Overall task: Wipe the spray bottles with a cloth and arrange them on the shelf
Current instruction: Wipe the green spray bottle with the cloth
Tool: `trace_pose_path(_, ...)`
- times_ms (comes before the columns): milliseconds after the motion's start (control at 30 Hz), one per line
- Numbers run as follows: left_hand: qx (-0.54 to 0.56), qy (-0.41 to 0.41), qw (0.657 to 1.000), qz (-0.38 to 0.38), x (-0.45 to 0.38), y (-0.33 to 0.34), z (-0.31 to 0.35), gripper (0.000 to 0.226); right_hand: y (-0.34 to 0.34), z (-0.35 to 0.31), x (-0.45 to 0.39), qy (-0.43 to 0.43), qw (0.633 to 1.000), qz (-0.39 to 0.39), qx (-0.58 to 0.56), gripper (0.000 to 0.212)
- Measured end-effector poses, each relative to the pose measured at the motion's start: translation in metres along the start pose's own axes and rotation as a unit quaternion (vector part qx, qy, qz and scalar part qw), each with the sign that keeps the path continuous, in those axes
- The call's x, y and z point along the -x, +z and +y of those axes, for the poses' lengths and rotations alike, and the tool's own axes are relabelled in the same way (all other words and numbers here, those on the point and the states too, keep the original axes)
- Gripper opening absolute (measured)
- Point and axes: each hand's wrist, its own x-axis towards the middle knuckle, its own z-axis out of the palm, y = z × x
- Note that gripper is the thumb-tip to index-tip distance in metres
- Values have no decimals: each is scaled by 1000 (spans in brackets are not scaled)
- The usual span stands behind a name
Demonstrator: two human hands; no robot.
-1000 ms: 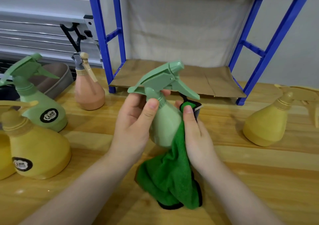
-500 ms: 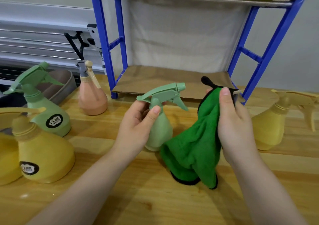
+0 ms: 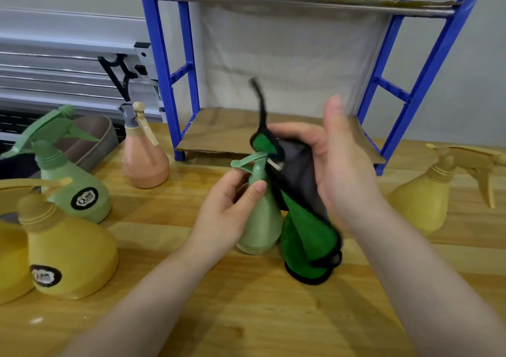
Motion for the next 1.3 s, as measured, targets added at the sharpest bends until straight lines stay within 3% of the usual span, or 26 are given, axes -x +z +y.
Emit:
trace_pose_path(67,-25,0,1000,6,-1,-1,-1,8,-2,5,-1,-44,995,39,75,26)
trace_pose_path(100,-30,-4,1000,8,-1,-2,-2,4,-4,7,-1,-62,991,30,114,18)
trace_pose_path(233,-56,-20,998,18,-2,-1,-3,21,-10,5,-5,-68,971,-20,229,20)
trace_pose_path(367,-30,-31,999,19,-2,-1,-1,18,-7,-14,-8,-76,887,-63,450,15)
trace_pose_path(600,-51,-21,998,-10,-3,-1,4,22,-6,-46,-28,13,758,-203,619,25)
trace_pose_path(900,-71,11,997,-26,-2,-3,6,20,-14,-32,-14,-90,785,-152,593,21)
trace_pose_path(933,-74,13,997,-26,-3,-3,5,21,-16,-28,-11,-101,800,-131,577,22)
trace_pose_path(1033,-79,13,996,-28,-3,-6,2,19,-20,-12,1,-63,900,-62,427,26)
trace_pose_path(1100,-95,16,995,-39,-2,-7,0,20,-18,-1,9,-40,943,-6,332,23)
trace_pose_path(1200,-80,10,994,-78,-2,-7,0,10,-5,16,19,-45,963,92,249,31)
trace_pose_path(1300,-93,12,992,-86,-4,-8,0,7,1,24,21,-47,968,105,224,36)
